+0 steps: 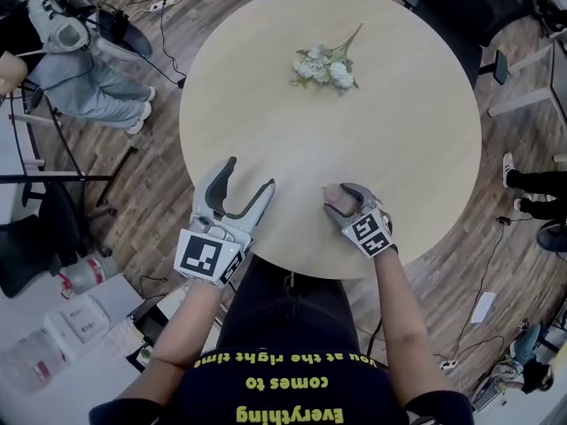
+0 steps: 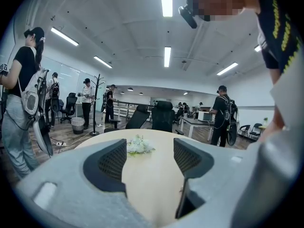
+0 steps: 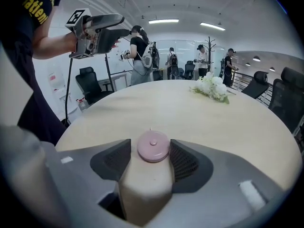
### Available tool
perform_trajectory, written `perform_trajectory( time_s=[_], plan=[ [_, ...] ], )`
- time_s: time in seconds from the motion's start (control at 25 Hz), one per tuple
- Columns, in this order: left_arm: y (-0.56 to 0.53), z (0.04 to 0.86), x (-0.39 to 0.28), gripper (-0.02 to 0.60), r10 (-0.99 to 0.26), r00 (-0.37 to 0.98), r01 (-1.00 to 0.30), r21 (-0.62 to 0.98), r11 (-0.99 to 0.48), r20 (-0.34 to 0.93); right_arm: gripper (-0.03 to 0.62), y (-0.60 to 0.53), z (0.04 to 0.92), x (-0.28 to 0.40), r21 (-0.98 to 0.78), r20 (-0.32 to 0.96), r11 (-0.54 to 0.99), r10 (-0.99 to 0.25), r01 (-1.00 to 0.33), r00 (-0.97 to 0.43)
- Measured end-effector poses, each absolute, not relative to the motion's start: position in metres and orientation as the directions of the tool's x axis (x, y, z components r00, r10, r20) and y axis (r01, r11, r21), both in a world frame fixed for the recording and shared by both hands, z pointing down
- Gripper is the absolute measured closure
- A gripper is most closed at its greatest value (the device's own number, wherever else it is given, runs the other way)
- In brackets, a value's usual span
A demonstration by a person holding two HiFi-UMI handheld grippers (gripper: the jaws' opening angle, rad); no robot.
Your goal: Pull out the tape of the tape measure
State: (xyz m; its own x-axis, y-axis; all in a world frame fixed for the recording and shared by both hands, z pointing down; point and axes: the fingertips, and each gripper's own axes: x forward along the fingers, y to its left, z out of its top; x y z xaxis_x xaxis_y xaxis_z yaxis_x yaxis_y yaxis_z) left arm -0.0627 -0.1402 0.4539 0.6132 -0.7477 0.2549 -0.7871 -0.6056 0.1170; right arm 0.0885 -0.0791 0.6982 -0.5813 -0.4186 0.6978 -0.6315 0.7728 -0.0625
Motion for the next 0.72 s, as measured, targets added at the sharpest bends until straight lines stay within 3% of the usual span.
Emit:
perform_trajectory(
  time_s=[0.2,0.72],
  plan=[
    [-0.1385,0.4516,-0.0614,0.272,-0.747,0.616,-0.785,0.116,-0.609,0.252,0.31,-0.0806,0.6977,0.0873,-0.053,0.725,0.785,-0.395,-0.617,-0.564],
    [-0.1386,0.4571,-0.0628,0.273,-0.742,0.614,-0.784,0.105,-0.612,0.27,0.368,-0.076,0.6945,0.0832,-0.103,0.734,0.786,-0.354,-0.61,-0.58]
  ],
)
